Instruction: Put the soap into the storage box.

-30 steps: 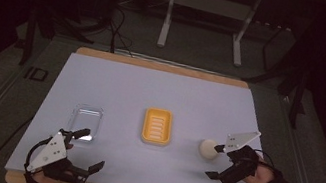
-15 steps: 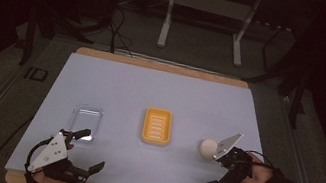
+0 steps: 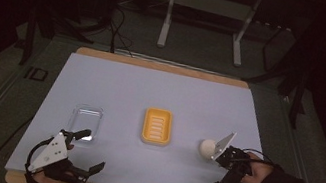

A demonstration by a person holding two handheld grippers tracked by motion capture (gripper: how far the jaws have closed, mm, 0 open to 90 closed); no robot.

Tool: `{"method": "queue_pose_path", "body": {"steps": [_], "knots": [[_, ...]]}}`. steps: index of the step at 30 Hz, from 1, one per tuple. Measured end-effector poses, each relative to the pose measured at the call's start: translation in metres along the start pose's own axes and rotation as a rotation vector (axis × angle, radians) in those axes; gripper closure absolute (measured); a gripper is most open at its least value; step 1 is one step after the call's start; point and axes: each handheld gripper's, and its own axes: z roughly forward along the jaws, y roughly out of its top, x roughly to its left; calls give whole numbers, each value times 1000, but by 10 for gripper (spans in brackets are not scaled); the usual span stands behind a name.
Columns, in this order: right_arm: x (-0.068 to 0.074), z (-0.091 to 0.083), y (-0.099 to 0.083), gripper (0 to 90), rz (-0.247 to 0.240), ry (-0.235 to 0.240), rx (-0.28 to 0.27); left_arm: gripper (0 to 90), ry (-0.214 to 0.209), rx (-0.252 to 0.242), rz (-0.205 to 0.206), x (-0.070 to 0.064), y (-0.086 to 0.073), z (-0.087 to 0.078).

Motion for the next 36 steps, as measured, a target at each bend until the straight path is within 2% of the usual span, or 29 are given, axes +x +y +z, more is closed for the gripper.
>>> {"method": "queue_pose_path", "body": {"steps": [8,15,17,21,27,32,33,36], "knots": [[-13,0,-5,102,41,31,63,1,-4,0,-2,0,0,0],[-20,-1,-9,103,40,20,90,1,-5,4,-2,0,0,1],[-24,2,-12,102,32,8,138,1,-5,11,5,0,-1,1],[-29,5,-16,103,45,7,164,1,-8,11,2,0,-1,2],[-41,8,-17,103,59,9,180,1,-10,12,3,-1,-1,2],[-46,10,-17,103,44,3,190,1,-11,13,0,0,-1,2],[-49,12,-16,103,29,2,192,1,-13,12,-2,0,-1,2],[-55,13,-16,103,16,5,177,1,-17,11,-3,0,-1,2]]}}
